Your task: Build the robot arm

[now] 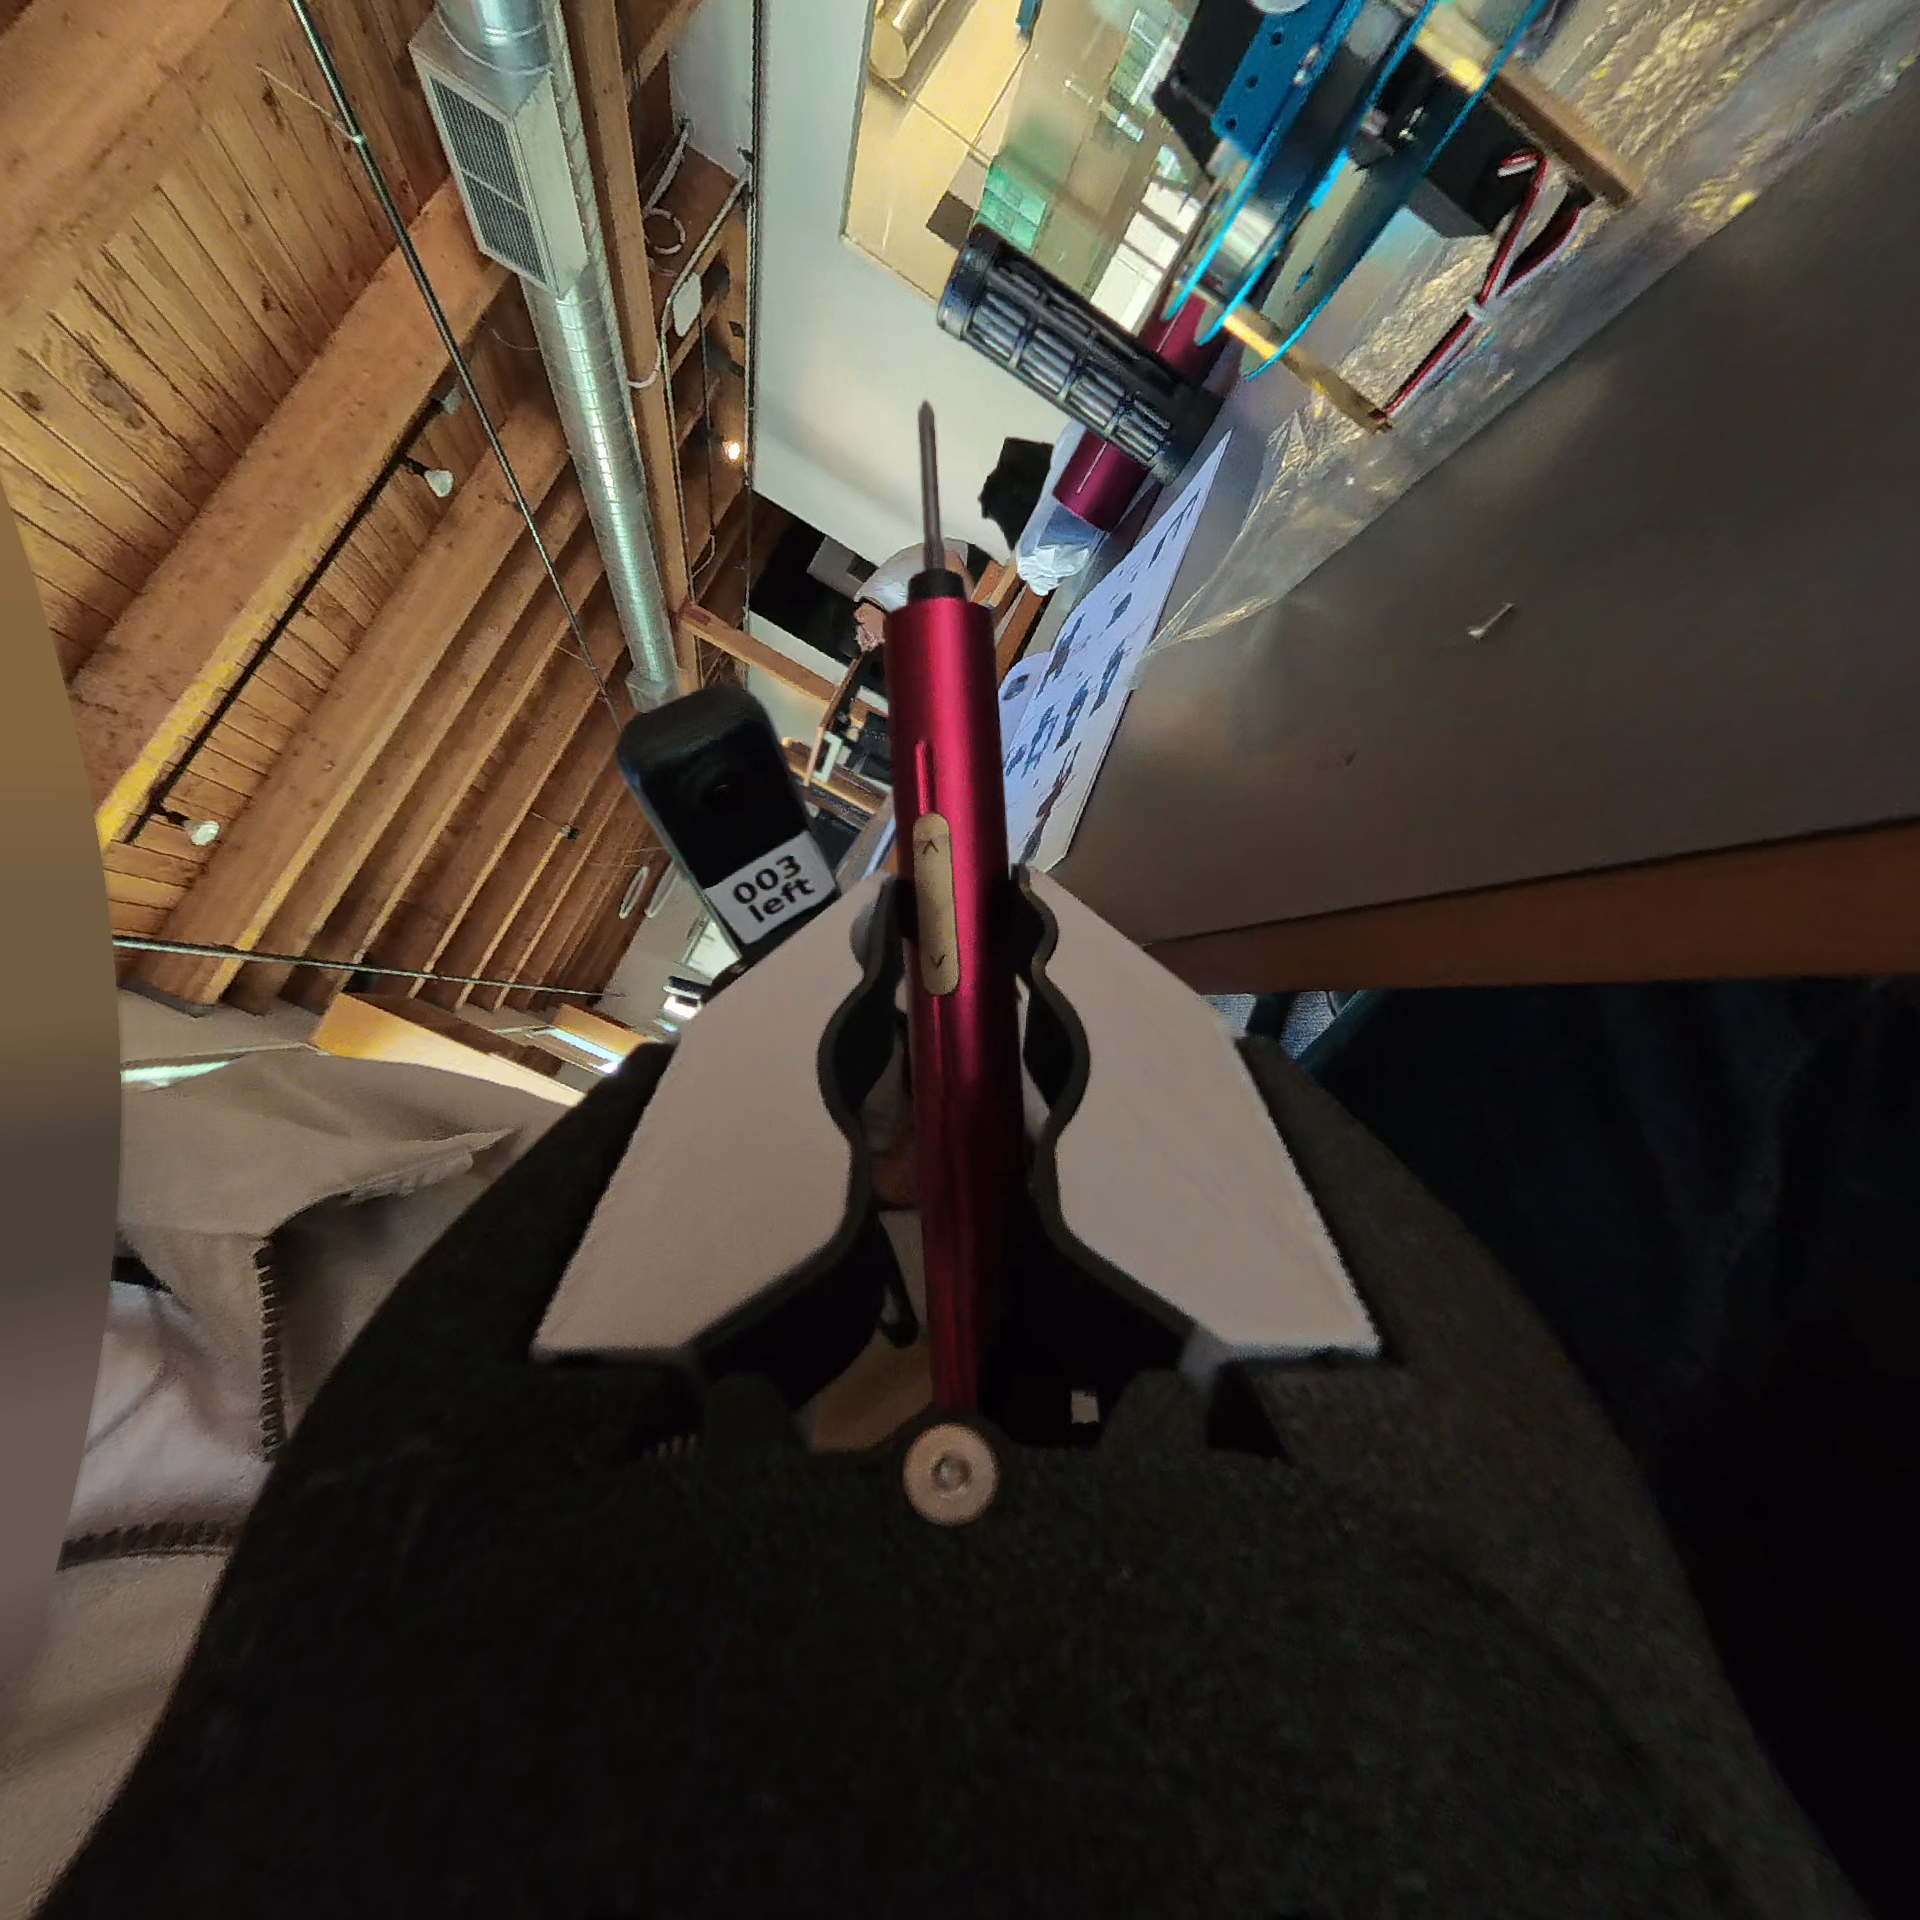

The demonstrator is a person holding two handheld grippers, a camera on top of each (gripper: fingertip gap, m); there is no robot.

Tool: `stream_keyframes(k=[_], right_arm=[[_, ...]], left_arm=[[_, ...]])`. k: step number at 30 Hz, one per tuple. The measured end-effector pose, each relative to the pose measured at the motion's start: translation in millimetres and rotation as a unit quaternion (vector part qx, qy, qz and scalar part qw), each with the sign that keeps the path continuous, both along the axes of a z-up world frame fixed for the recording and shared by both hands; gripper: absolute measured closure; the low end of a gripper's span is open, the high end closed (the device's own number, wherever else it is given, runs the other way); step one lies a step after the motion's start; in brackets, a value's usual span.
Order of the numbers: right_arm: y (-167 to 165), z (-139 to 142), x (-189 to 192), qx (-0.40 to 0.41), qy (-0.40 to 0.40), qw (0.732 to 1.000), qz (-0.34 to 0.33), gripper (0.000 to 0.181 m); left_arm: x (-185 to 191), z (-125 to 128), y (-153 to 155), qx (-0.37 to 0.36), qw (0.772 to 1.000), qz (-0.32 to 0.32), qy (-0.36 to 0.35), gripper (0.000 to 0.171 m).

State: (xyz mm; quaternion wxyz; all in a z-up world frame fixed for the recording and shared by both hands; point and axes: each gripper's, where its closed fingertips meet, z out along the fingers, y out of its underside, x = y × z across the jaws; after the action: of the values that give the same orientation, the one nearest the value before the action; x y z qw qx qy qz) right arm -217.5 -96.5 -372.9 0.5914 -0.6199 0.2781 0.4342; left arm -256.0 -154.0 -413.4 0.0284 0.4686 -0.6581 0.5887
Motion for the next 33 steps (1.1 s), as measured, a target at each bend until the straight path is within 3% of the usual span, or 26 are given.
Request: stream_keyframes(k=[2,8,13,18,20,22,23,26,33], right_arm=[[1,3,-6,0.001,-0.019,1.0,-0.005,0.163],[1,6,-27,0.0,-0.101,0.995,-0.02,0.163],[-10,12,-41,0.04,-0.155,0.986,-0.051,0.162],[-47,25,-24,0.081,-0.223,0.957,-0.168,0.152],[-69,20,-6,0.065,-0.279,0.928,-0.24,0.145],[-75,-8,9,-0.017,-0.402,0.864,-0.302,0.143],[-71,-15,8,-0.026,-0.448,0.836,-0.315,0.137],[-37,-14,-24,0.011,-0.517,0.799,-0.306,0.115],[-6,39,-30,0.065,-0.542,0.723,-0.424,0.13]], left_arm=[[-2,4,-7,-0.04,0.999,0.0,0.006,0.146],[-10,9,-19,-0.068,0.998,0.001,0.005,0.147],[-33,8,-22,-0.088,0.994,-0.047,0.036,0.151],[-57,14,-27,-0.131,0.983,-0.103,0.083,0.152],[-64,21,-27,-0.153,0.976,-0.12,0.094,0.152],[-68,34,-27,-0.192,0.966,-0.134,0.107,0.152],[-69,42,-27,-0.214,0.96,-0.14,0.112,0.152],[-70,63,-28,-0.263,0.945,-0.148,0.123,0.153],[-72,102,-28,-0.358,0.902,-0.161,0.182,0.153]])
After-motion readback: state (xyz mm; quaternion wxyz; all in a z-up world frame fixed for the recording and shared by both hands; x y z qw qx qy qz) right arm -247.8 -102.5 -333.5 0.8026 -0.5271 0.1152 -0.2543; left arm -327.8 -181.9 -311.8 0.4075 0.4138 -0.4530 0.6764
